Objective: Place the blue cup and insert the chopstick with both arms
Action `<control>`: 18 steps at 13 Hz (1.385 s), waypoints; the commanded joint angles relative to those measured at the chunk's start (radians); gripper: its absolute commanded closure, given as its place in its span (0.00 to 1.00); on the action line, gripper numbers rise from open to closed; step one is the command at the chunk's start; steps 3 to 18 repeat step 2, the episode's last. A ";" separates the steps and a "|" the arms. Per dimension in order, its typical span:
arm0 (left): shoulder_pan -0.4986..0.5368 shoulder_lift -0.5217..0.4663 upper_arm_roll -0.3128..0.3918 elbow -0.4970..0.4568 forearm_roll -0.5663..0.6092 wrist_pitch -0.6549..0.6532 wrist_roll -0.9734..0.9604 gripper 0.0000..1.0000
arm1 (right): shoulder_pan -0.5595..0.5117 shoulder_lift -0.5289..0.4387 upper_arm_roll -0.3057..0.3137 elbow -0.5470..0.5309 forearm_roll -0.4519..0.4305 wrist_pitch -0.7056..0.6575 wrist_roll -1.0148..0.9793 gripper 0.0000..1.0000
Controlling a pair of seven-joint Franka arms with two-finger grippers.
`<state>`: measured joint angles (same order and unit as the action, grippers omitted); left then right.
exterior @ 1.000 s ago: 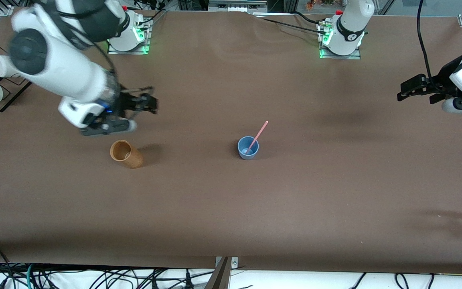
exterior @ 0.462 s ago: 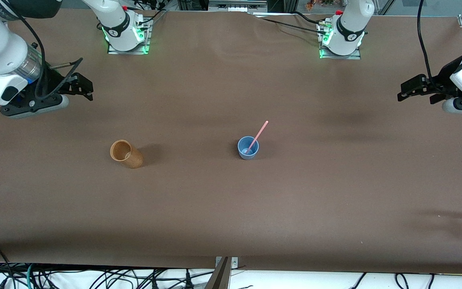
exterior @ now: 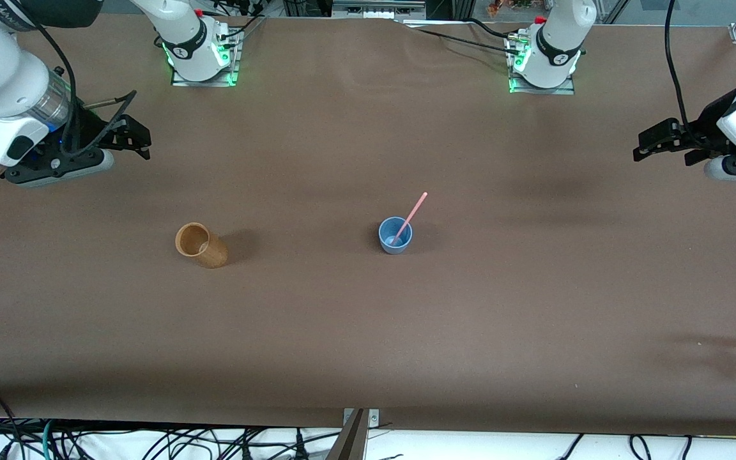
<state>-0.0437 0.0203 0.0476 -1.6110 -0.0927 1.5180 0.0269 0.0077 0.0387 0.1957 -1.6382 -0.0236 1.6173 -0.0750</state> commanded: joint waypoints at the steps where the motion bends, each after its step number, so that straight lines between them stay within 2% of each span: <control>1: -0.002 0.013 -0.003 0.034 0.021 -0.024 -0.001 0.00 | 0.001 -0.022 0.001 -0.017 0.001 0.003 -0.003 0.00; 18: -0.002 0.013 -0.003 0.034 0.021 -0.024 -0.001 0.00 | 0.001 -0.022 0.001 -0.017 0.001 0.003 -0.003 0.00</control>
